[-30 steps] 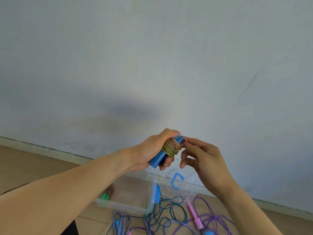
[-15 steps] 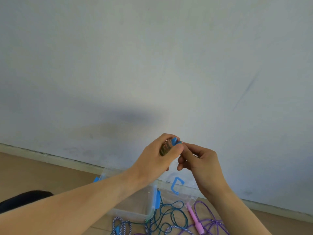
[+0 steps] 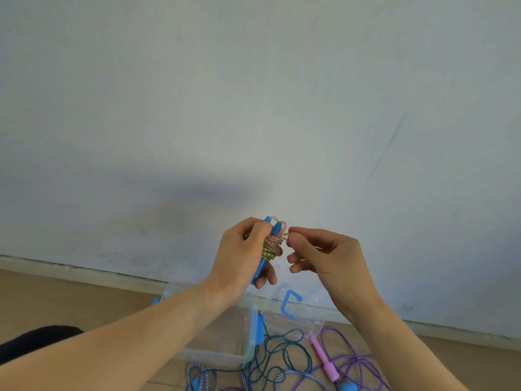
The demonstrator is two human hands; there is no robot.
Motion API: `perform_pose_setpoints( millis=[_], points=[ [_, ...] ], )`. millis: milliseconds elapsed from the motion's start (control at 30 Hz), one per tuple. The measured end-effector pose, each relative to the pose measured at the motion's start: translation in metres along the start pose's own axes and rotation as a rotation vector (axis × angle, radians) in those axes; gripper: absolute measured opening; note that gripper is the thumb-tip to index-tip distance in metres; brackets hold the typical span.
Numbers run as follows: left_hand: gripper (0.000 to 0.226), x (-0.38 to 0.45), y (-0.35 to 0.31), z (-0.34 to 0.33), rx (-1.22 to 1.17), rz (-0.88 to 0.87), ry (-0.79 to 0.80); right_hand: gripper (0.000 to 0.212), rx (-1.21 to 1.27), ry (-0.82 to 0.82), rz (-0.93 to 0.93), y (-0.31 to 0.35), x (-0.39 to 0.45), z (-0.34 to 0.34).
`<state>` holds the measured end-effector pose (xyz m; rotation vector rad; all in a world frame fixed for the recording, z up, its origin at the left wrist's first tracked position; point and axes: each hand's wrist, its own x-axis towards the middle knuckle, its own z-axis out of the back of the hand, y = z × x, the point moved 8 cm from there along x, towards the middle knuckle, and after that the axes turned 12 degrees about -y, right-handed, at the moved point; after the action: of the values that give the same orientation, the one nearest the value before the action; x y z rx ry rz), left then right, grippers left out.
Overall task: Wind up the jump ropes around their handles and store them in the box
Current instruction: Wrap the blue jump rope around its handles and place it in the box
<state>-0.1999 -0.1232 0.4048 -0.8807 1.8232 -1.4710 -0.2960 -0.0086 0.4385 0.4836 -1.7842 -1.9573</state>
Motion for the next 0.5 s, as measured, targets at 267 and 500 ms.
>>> perform_pose_setpoints(
  millis=[267, 500],
  points=[
    [0.033, -0.003, 0.009, -0.006, -0.027, 0.136, 0.076, 0.022, 0.072, 0.082, 0.093, 0.01, -0.002, -0.004],
    [0.034, -0.007, 0.006, -0.01, -0.078, 0.179, 0.156, 0.01, 0.018, -0.031, 0.155, 0.015, 0.003, 0.006]
  ],
)
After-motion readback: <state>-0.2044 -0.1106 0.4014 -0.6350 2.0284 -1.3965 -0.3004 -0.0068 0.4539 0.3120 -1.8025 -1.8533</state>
